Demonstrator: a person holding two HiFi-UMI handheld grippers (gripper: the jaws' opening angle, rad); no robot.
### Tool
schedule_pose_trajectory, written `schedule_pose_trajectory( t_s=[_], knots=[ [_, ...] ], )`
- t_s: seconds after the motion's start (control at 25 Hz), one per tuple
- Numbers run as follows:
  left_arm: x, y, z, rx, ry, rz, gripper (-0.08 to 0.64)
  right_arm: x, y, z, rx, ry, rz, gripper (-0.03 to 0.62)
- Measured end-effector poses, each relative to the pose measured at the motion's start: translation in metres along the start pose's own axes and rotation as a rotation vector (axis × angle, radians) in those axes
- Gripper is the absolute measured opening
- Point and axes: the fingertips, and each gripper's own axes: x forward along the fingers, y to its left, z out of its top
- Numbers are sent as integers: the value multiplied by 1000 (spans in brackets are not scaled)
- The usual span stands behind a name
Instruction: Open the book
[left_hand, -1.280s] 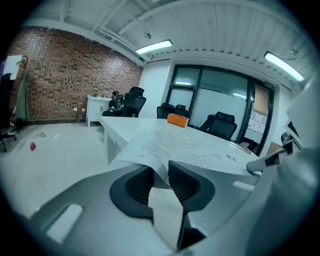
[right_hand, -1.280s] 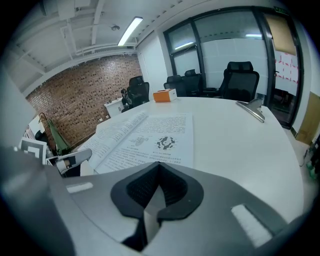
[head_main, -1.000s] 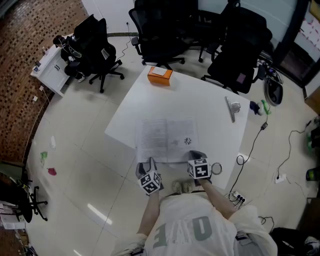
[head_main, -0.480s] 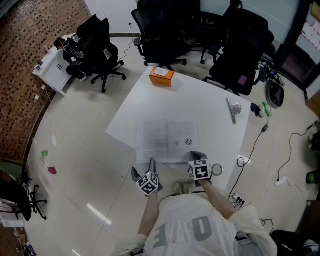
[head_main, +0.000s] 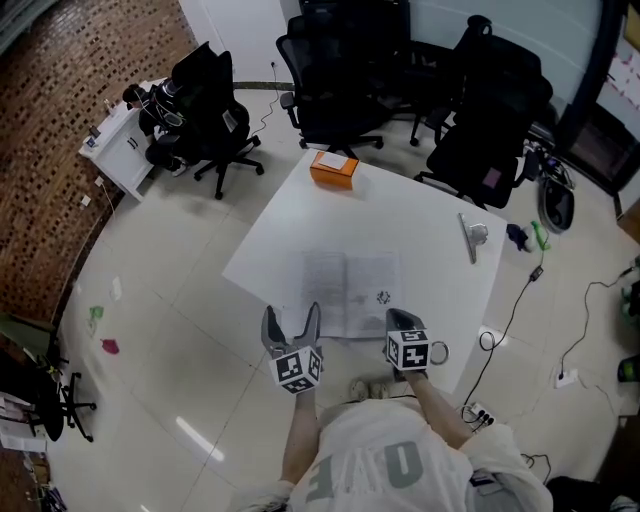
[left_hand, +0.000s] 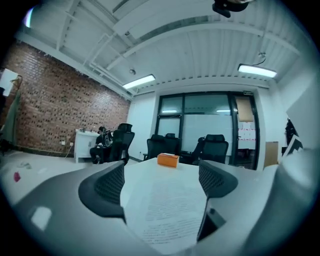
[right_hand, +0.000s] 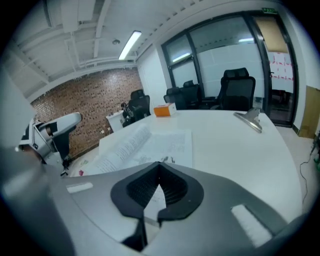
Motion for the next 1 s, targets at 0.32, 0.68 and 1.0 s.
schedule_pose_trajectory(
  t_s=[0.32,0.68,1.0],
  knots=[
    [-1,-52,74,10,-163,-134,196,-60,31,111,-25,-318,74,3],
    [0,-87,137,14,-238,-210,18,-131,67,190,-48,-548,192,4],
    [-4,-82,118,-1,-184,-214,18,-123,74,169,-41,-499,188,3]
  ],
)
